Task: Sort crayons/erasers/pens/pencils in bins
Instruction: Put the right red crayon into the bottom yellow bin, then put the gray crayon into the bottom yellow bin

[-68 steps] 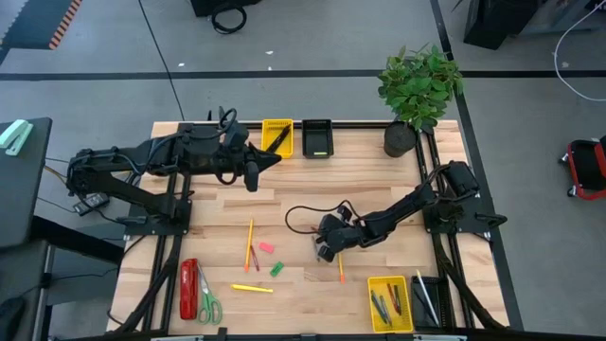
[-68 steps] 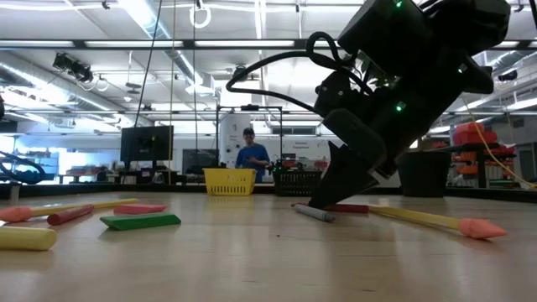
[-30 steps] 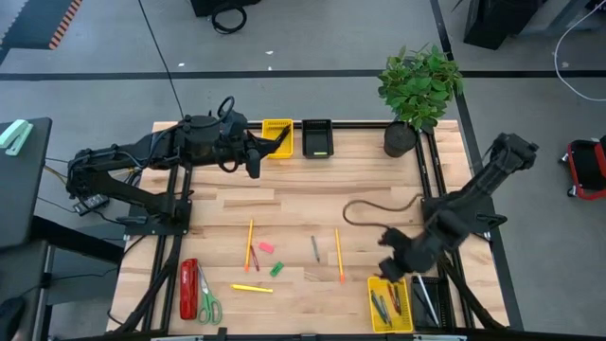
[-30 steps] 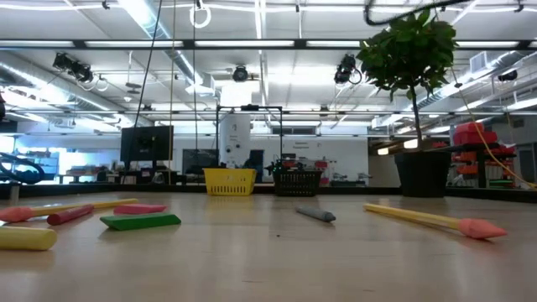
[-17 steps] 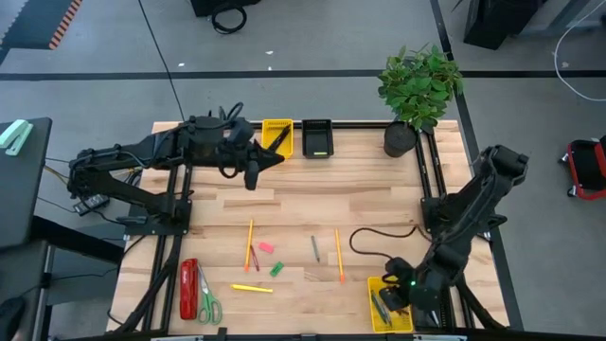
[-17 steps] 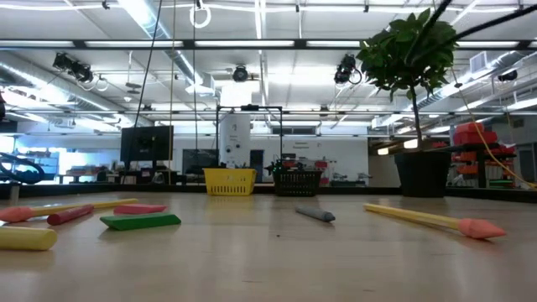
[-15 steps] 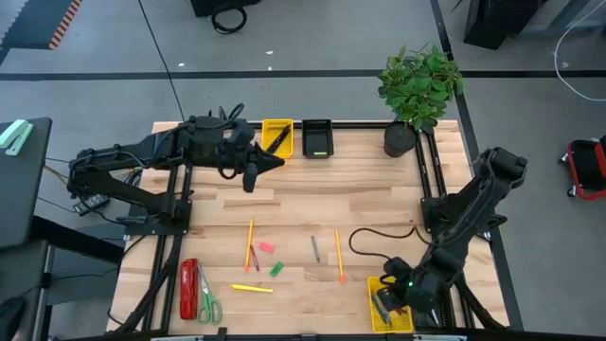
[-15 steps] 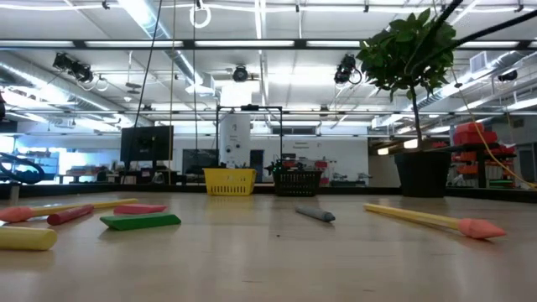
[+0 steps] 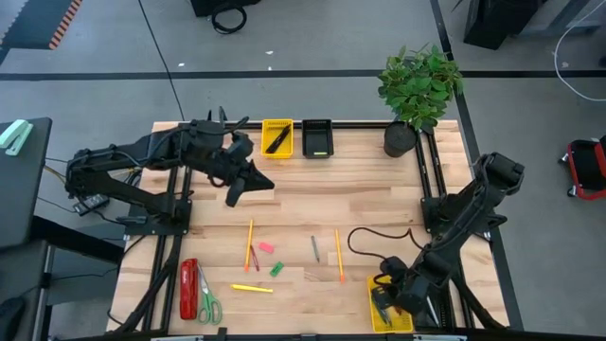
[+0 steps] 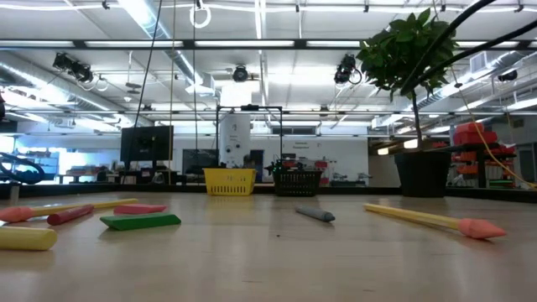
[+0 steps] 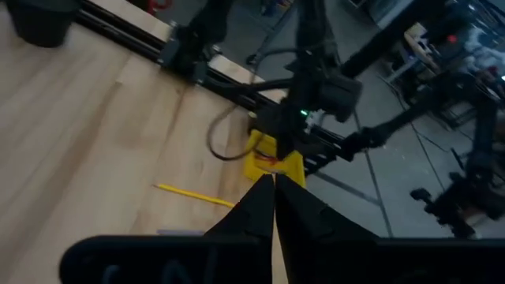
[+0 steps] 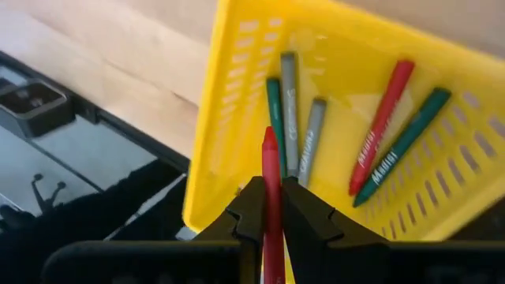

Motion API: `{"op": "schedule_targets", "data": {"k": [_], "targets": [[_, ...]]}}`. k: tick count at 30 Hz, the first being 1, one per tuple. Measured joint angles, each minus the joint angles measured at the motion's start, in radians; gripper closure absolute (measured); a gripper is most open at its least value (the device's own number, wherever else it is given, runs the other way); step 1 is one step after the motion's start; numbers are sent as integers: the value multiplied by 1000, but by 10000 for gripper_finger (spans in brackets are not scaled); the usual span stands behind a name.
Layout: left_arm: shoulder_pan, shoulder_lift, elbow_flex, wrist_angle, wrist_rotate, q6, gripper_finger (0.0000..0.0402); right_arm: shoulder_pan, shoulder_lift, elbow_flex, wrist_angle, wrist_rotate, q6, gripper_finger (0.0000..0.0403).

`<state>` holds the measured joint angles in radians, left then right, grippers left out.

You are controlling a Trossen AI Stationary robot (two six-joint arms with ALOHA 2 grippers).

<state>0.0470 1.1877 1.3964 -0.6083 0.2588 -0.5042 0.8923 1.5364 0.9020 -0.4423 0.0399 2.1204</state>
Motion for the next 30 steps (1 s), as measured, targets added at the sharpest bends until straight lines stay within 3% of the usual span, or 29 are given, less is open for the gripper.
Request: {"op": "schedule_targets", "data": {"k": [7,15,22,30], "targets": [[-1,0,0,-9,76,7,388,-54,0,0,34,-54,26,356],[-1,0,0,-25,81,7,371,-54,0,0,40,-82,5,355],[-7,1,0,-25,75,-8,381,-44,0,0,25,-84,-14,353],[-7,3,0,-6,-26,-15,389,-23,-1,0,38,-88,-14,293]]}}
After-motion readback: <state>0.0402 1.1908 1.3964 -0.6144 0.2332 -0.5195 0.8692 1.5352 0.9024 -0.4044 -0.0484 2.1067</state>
